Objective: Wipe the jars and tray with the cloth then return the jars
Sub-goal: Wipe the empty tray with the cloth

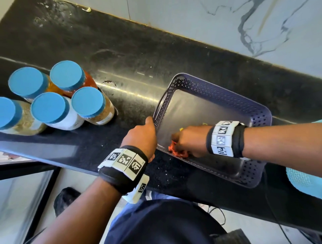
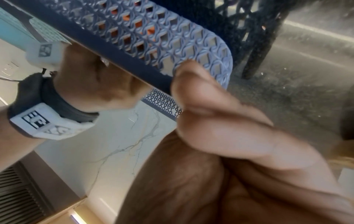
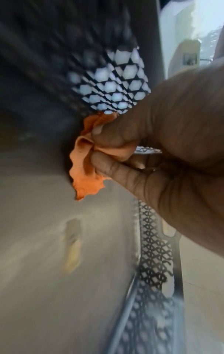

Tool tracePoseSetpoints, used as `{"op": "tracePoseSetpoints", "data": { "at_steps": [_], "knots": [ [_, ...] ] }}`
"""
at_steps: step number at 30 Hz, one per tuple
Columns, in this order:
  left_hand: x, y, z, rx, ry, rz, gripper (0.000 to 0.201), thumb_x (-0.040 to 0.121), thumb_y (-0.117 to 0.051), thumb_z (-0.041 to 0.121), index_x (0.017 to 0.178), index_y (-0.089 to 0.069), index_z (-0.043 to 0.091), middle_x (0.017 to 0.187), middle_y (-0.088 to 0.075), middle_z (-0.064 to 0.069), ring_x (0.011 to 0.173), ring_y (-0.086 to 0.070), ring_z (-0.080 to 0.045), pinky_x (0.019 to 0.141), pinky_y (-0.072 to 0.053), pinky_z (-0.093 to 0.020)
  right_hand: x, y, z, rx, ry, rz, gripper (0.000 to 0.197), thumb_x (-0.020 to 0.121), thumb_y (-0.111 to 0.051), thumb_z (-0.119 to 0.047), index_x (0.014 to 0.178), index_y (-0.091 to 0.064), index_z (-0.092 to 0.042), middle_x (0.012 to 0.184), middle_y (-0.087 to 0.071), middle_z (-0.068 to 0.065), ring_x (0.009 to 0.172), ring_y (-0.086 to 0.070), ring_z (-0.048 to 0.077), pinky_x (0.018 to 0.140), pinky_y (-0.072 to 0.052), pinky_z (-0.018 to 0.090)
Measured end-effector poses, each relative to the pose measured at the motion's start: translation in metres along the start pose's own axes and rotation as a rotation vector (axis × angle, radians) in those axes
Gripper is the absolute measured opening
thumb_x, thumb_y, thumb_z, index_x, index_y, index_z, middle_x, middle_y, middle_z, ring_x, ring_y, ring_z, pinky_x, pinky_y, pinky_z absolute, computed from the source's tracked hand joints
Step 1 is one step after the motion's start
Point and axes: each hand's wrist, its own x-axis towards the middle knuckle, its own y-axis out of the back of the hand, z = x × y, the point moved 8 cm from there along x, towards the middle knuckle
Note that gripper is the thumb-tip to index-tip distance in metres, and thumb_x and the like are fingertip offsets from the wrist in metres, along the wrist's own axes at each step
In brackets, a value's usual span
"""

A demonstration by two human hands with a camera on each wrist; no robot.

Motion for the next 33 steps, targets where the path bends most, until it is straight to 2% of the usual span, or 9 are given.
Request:
{"op": "tracePoseSetpoints", "data": {
  "at_steps": [2,5,10,15,18,21,24,28,33],
  "knots": [
    [0.0,0.0,-0.001,0.016,-0.004,0.004,0.027,0.091,-0.053,0.004,0.11,-0.037,0.016,0.069,-0.071,-0.012,0.063,-0.072,-0.035,0.068,-0.063,-0.051,-0.021,-0.022,0.005,-0.053,-0.006,-0.126,0.035,0.085,-0.057,-0.008,0.119,-0.063,-0.016,0.124,-0.051,0.007,0.1,-0.06,0.034,0.077,-0.052,0.037],
    [0.0,0.002,-0.001,0.045,-0.022,-0.01,0.008,0.098,-0.04,0.01,0.101,-0.038,0.018,0.053,-0.069,-0.006,0.047,-0.069,-0.024,0.066,-0.063,-0.046,-0.036,-0.033,0.006,-0.105,-0.038,-0.121,0.032,0.089,-0.055,-0.007,0.12,-0.061,-0.012,0.124,-0.051,0.01,0.098,-0.062,0.036,0.074,-0.053,0.04],
    [0.0,0.005,0.003,0.184,-0.071,-0.014,0.025,0.092,-0.056,0.006,0.103,-0.036,0.017,0.064,-0.068,-0.009,0.06,-0.069,-0.03,0.069,-0.062,-0.05,-0.015,-0.014,-0.003,-0.101,-0.096,-0.003,0.035,0.09,-0.057,-0.01,0.125,-0.059,-0.014,0.12,-0.054,0.01,0.1,-0.064,0.036,0.066,-0.043,0.037],
    [-0.003,0.003,0.001,0.26,-0.087,-0.048,0.028,0.092,-0.057,0.006,0.097,-0.034,0.02,0.06,-0.069,-0.007,0.059,-0.069,-0.028,0.071,-0.061,-0.049,-0.008,0.04,0.09,0.024,-0.426,0.265,0.026,0.087,-0.059,-0.013,0.112,-0.066,-0.009,0.113,-0.059,0.014,0.102,-0.063,0.039,0.069,-0.042,0.036],
    [-0.003,0.001,0.0,0.209,-0.082,-0.053,0.015,0.097,-0.041,0.007,0.093,-0.034,0.019,0.051,-0.068,-0.003,0.05,-0.069,-0.025,0.068,-0.061,-0.048,-0.021,0.056,0.14,-0.01,-0.565,0.304,0.024,0.087,-0.06,-0.012,0.109,-0.068,-0.007,0.112,-0.063,0.017,0.108,-0.062,0.04,0.076,-0.047,0.038],
    [-0.005,0.0,0.005,0.046,-0.023,-0.072,0.014,0.1,-0.026,0.008,0.092,-0.034,0.016,0.05,-0.069,-0.005,0.043,-0.068,-0.025,0.061,-0.063,-0.046,-0.015,0.05,0.125,0.012,-0.519,0.295,0.022,0.088,-0.061,-0.016,0.108,-0.069,-0.009,0.111,-0.064,0.015,0.107,-0.062,0.038,0.073,-0.041,0.034],
    [-0.006,0.0,0.006,-0.034,0.017,-0.075,0.014,0.099,-0.025,0.007,0.094,-0.034,0.016,0.05,-0.068,-0.007,0.04,-0.068,-0.025,0.053,-0.062,-0.041,0.001,0.032,0.057,0.077,-0.322,0.233,0.02,0.089,-0.063,-0.019,0.107,-0.069,-0.013,0.111,-0.06,0.01,0.101,-0.064,0.032,0.072,-0.044,0.033],
    [-0.003,-0.001,0.002,0.12,-0.036,-0.059,0.019,0.093,-0.044,0.004,0.101,-0.033,0.018,0.056,-0.07,-0.009,0.053,-0.07,-0.029,0.065,-0.062,-0.049,0.01,0.012,-0.009,-0.02,-0.154,0.113,0.03,0.091,-0.062,-0.013,0.12,-0.065,-0.014,0.114,-0.057,0.009,0.096,-0.064,0.032,0.058,-0.037,0.03],
    [-0.001,0.002,0.003,0.226,-0.114,-0.088,0.021,0.097,-0.041,0.011,0.095,-0.028,0.027,0.051,-0.069,0.002,0.049,-0.066,-0.022,0.069,-0.061,-0.048,-0.001,0.051,0.087,0.042,-0.413,0.295,0.025,0.09,-0.059,-0.015,0.112,-0.067,-0.007,0.117,-0.058,0.015,0.105,-0.062,0.035,0.069,-0.035,0.032]
  ]
}}
